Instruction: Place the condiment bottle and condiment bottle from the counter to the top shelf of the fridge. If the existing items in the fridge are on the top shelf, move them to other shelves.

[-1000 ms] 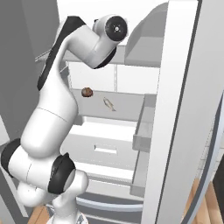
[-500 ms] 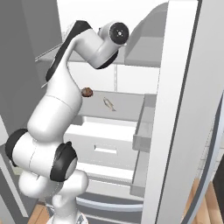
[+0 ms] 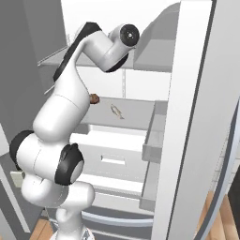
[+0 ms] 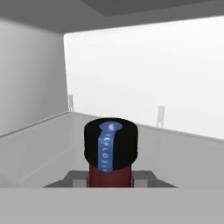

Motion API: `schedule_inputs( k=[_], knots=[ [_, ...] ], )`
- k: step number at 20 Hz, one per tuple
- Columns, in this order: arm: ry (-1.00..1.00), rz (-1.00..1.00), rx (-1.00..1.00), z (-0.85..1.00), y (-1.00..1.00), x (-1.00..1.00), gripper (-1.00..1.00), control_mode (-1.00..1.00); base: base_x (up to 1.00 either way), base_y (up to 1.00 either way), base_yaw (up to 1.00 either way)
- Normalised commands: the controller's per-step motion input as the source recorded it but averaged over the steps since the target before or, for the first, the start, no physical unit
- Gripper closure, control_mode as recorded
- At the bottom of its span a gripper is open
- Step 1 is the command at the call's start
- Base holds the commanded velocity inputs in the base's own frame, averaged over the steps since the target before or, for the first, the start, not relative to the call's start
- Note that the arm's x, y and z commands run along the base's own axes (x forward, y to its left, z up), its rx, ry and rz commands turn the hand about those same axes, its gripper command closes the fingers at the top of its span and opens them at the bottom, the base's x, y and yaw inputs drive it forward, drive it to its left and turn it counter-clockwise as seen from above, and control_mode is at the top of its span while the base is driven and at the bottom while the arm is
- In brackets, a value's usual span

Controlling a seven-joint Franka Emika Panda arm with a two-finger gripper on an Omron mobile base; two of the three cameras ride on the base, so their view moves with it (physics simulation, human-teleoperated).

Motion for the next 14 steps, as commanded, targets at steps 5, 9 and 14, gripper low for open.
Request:
schedule_inputs(
  k=[5, 9, 14],
  knots=[
    [0.13, 0.00, 0.02, 0.38, -0.04, 0.13, 1.00, -1.00, 0.00, 0.00, 0.00],
    [-0.01, 0.00, 0.00, 0.04, 0.00, 0.00, 1.00, -1.00, 0.00, 0.00, 0.00],
    [-0.08, 0.00, 0.00, 0.00, -0.02, 0.05, 1.00, -1.00, 0.00, 0.00, 0.00]
  ],
)
